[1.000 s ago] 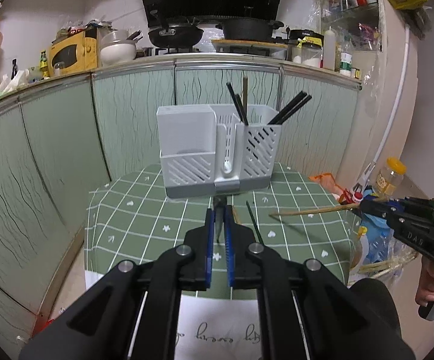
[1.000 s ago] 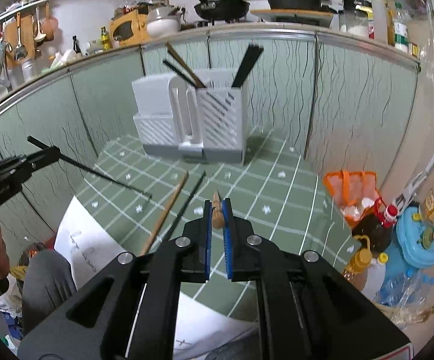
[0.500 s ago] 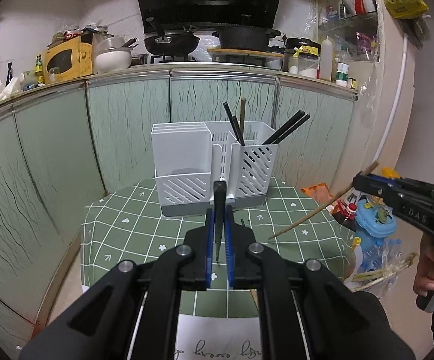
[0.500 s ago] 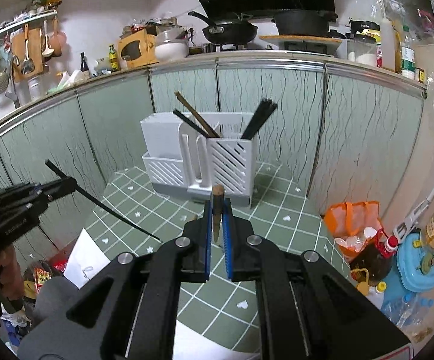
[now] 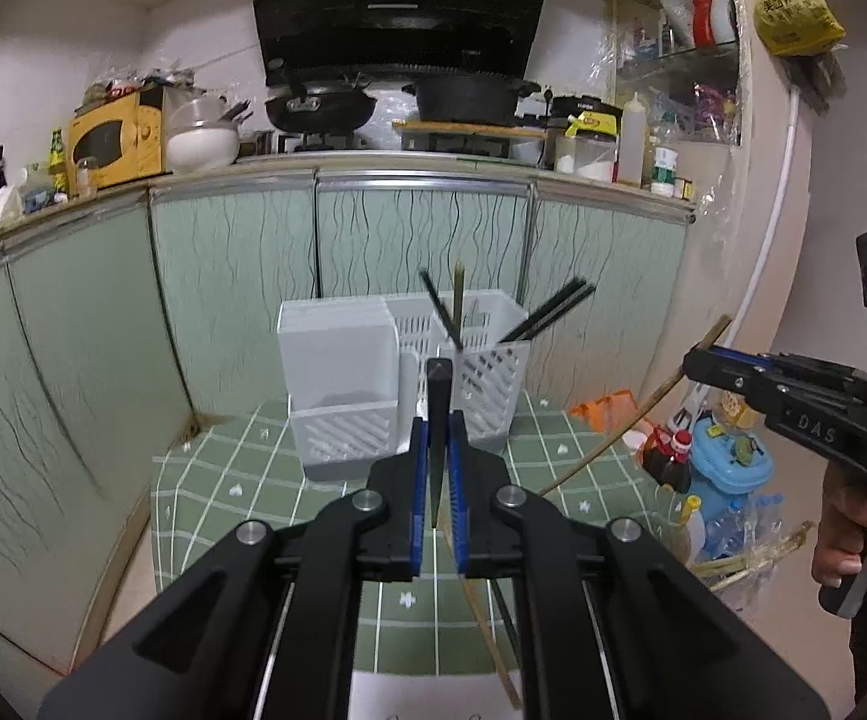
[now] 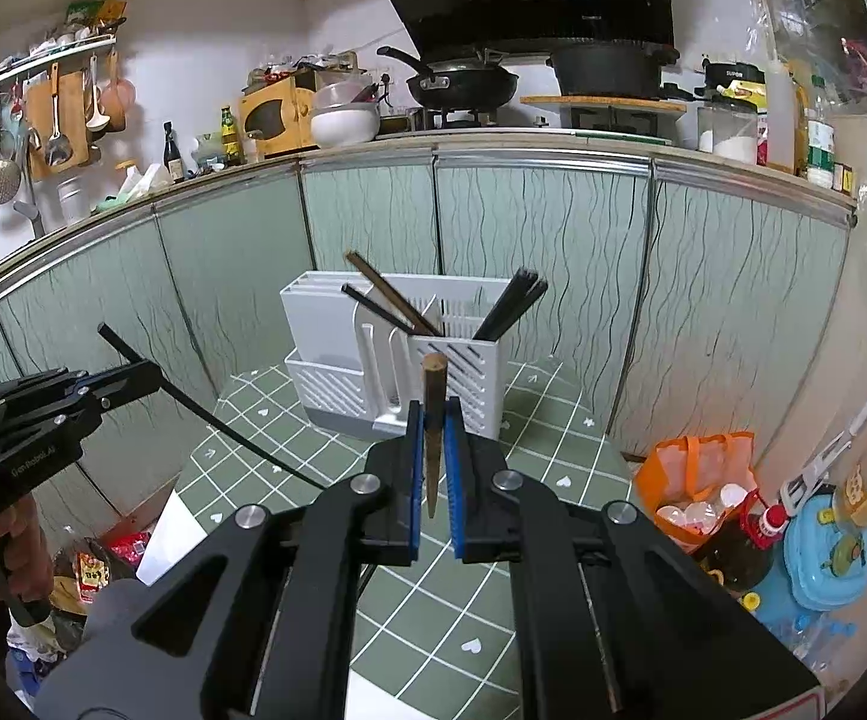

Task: Organize utensils
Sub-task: 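Lift both held chopsticks and carry them toward the white utensil holder, then lower both chopsticks into the holder slots and open both tools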

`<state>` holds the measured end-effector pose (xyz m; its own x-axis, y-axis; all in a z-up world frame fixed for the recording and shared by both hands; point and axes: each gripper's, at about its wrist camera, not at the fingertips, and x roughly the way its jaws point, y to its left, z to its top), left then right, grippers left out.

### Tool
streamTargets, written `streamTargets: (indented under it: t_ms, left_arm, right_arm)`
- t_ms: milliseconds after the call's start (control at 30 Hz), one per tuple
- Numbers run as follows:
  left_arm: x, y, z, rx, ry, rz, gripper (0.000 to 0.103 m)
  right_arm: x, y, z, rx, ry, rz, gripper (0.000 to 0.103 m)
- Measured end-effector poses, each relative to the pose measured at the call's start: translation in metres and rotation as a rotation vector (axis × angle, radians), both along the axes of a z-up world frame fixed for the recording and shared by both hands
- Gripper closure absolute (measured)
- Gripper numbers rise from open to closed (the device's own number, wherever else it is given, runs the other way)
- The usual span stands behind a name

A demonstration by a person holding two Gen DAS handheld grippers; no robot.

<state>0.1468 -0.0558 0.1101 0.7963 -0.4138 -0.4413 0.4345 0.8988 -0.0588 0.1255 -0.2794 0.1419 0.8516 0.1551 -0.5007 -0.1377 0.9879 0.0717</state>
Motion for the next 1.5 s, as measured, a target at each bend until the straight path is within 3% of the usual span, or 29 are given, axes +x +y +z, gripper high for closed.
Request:
streamTargets:
  t_ms: [433,833,1167,1500]
  left_arm:
    - [0.037,-0.018,0.059,-0.013,-0.031,-0.048,0.095]
    - [0.065,-0.044,0.094,-0.058,-0.058,-0.105,0.095]
    - [0.107,-0.057,0.092,-0.05,-0.054,-0.091,0.095]
    - [0.149,-0.065,0.069,-0.054,-0.008,-0.083,0.095]
  right_arm:
    - [0.028,-0.022,0.064,0.005,-0.049,0.011,0.097]
    - [0.064,-0.025,0.098,0.012,-0.085,0.03,0.097]
    - [0.112,-0.037,0.096,0.04,-0.077,0.027,0.097]
    - [0.153,-0.048,0.062,0.058,-0.016,0.024,0.097]
